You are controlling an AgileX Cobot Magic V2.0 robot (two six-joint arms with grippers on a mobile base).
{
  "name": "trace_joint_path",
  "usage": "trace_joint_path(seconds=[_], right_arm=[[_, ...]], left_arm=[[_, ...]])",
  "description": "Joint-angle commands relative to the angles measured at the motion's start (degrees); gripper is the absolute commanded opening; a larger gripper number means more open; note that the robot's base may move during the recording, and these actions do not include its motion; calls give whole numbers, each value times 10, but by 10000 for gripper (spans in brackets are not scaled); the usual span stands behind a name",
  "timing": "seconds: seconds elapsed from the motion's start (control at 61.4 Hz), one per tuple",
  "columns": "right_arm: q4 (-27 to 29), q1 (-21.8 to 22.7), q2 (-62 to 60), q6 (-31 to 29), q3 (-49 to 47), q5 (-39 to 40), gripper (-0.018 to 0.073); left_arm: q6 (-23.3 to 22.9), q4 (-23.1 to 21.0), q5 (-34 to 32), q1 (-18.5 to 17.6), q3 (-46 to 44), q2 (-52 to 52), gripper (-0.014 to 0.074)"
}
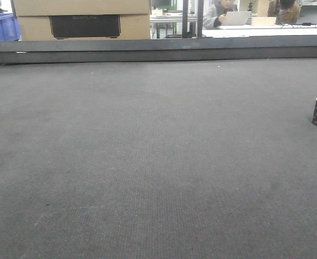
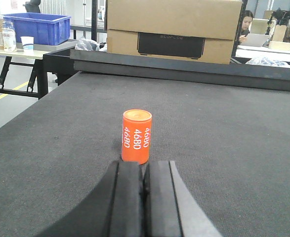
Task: Place cylindrical capacitor in blue bin on shelf
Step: 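Lower both open grippers toward the orange cylinder and maroon capacitor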
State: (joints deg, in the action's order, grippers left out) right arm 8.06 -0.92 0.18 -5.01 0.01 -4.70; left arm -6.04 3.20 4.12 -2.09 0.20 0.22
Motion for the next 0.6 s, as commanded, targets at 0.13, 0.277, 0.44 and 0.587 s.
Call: trace_joint_path(seconds=[0.13,0.277,0.44,0.587], right_arm=[[-2,2,-2,-1,0,18,-143],[-2,2,-2,-1,0,18,-143],[-2,2,-2,-1,0,18,-143],[-2,2,-2,-1,0,27,-143]], left_arm=[[1,-2,-8,0,-2,-2,-111],[1,-2,-32,0,-2,-2,-111],[1,-2,-47,0,-2,-2,-111],[1,-2,-68,0,-2,-2,-111]])
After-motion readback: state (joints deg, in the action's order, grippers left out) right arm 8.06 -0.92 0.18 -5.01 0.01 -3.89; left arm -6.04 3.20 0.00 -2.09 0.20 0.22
